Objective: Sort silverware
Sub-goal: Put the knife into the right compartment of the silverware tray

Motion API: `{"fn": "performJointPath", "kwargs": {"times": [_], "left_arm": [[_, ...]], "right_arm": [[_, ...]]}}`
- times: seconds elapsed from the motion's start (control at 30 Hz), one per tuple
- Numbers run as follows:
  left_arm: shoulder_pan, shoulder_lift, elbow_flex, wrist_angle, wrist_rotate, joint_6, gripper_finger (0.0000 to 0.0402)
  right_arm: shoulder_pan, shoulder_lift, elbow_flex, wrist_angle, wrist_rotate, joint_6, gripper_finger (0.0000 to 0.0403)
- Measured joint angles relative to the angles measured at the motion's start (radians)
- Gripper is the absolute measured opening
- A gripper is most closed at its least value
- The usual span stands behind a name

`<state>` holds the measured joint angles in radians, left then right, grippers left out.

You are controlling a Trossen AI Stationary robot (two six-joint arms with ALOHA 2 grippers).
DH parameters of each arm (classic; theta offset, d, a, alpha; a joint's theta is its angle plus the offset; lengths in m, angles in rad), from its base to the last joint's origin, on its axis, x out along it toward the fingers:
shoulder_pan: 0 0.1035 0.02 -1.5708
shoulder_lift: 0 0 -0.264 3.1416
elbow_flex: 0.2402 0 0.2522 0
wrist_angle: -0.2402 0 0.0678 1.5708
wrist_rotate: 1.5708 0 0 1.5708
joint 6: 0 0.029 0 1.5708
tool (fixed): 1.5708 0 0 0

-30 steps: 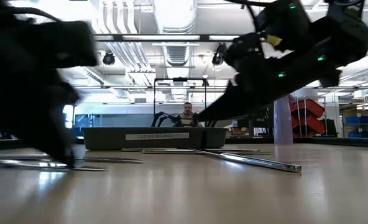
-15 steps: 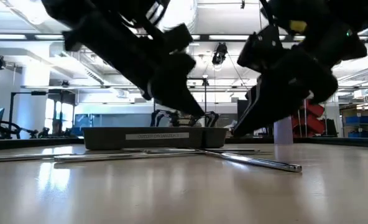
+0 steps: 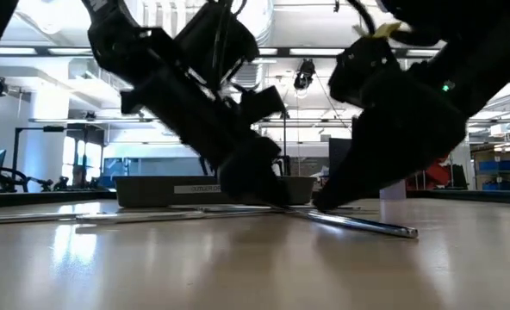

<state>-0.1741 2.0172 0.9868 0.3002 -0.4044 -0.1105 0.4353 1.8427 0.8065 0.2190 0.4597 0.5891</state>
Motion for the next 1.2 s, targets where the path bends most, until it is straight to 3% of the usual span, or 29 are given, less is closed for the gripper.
{"fn": "performJointPath", "kwargs": {"times": [0.27,0.43,0.63,0.8,0.93,1.07,1.2], "left_arm": [[-0.006,-0.014,0.004,-0.162,-0.020,-0.096,0.0000],[-0.032,-0.097,-0.004,-0.275,-0.016,-0.099,0.0000],[-0.058,-0.209,-0.006,-0.333,-0.119,-0.080,0.0000],[-0.058,-0.254,-0.032,-0.329,-0.135,-0.078,0.0000],[-0.058,-0.269,-0.057,-0.319,-0.160,-0.085,0.0000],[-0.059,-0.267,-0.075,-0.293,-0.151,-0.096,0.0000],[-0.062,-0.244,-0.093,-0.233,-0.005,-0.037,0.0000]], "right_arm": [[0.004,0.089,0.117,-0.255,0.160,0.123,0.0183],[-0.004,0.090,0.101,-0.262,0.184,0.109,0.0161],[-0.017,0.097,0.059,-0.206,0.153,0.052,0.0096],[-0.020,0.100,0.052,-0.171,0.124,-0.072,0.0021],[-0.026,0.100,0.051,-0.164,0.125,-0.149,0.0014],[-0.038,0.100,0.050,-0.156,0.104,-0.160,0.0007],[-0.038,0.100,0.048,-0.149,0.102,-0.188,0.0005]]}}
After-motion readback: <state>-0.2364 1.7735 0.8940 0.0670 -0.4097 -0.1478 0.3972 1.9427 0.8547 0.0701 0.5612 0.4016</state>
